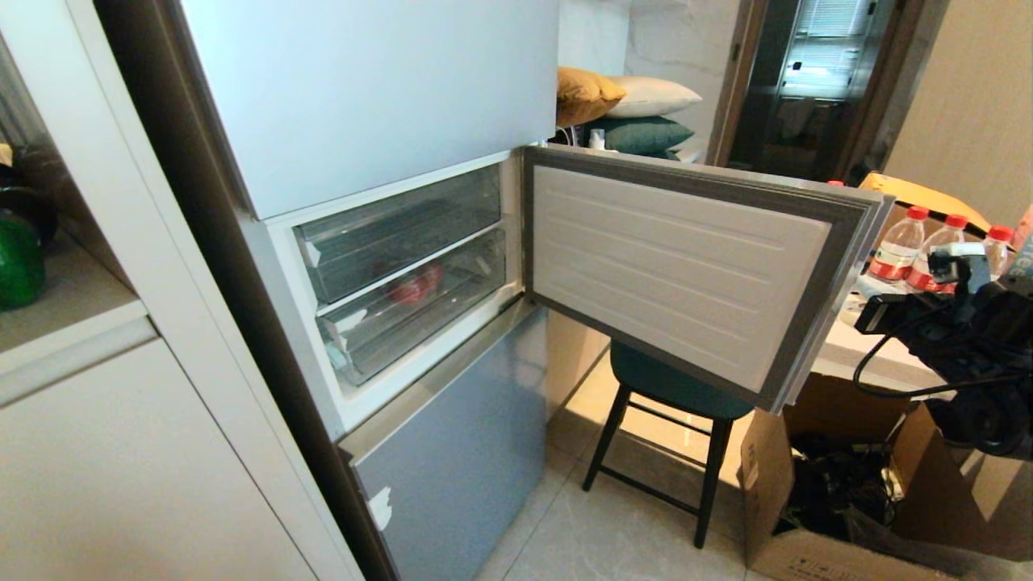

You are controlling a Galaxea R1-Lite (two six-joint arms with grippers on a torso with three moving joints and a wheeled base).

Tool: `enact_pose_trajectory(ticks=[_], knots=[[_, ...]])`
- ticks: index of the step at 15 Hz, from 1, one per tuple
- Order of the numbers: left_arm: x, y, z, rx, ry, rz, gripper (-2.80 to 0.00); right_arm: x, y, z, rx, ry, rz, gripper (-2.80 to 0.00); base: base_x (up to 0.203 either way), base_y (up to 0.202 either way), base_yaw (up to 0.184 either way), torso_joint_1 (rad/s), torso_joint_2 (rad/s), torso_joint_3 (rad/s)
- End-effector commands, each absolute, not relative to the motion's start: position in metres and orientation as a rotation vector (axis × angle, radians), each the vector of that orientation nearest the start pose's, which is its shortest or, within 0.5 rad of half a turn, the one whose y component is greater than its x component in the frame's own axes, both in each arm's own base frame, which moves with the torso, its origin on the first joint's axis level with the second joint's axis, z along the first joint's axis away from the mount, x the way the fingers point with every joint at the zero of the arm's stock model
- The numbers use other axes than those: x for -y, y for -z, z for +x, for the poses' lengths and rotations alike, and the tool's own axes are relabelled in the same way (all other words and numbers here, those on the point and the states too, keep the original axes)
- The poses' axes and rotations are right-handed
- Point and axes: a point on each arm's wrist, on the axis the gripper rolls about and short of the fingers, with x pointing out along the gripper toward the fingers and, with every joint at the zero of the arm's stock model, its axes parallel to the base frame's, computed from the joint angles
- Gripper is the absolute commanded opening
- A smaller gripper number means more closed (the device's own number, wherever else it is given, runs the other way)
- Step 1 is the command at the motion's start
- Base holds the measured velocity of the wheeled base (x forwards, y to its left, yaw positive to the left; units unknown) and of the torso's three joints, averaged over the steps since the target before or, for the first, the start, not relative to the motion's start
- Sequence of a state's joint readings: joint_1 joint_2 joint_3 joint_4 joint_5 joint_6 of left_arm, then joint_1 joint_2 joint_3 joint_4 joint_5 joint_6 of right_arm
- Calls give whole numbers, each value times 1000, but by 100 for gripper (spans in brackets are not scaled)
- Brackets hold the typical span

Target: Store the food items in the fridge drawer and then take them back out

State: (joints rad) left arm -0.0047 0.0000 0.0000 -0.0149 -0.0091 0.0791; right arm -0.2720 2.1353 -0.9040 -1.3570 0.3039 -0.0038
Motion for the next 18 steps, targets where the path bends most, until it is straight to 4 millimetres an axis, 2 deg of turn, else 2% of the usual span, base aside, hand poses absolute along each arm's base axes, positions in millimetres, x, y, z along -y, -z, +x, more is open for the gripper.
enact_pose_trajectory(ticks=[1,5,7,9,14,18], knots=[[0,-74,-22,5,14,80,-280,92,-120,385,117,-59,-38,-280,0,0,0,0,0,0],[0,-74,-22,4,14,80,-280,95,-117,395,128,-57,-42,-280,0,0,0,0,0,0],[0,-74,-22,5,14,80,-280,111,-111,405,140,-25,-47,-280,0,0,0,0,0,0],[0,-74,-22,5,14,80,-280,122,-109,405,139,-1,-49,-280,0,0,0,0,0,0],[0,-74,-22,4,15,87,-280,143,-122,388,153,61,-63,-280,0,0,0,0,0,0],[0,-74,-22,4,15,87,-280,140,-130,360,129,54,-53,-280,0,0,0,0,0,0]])
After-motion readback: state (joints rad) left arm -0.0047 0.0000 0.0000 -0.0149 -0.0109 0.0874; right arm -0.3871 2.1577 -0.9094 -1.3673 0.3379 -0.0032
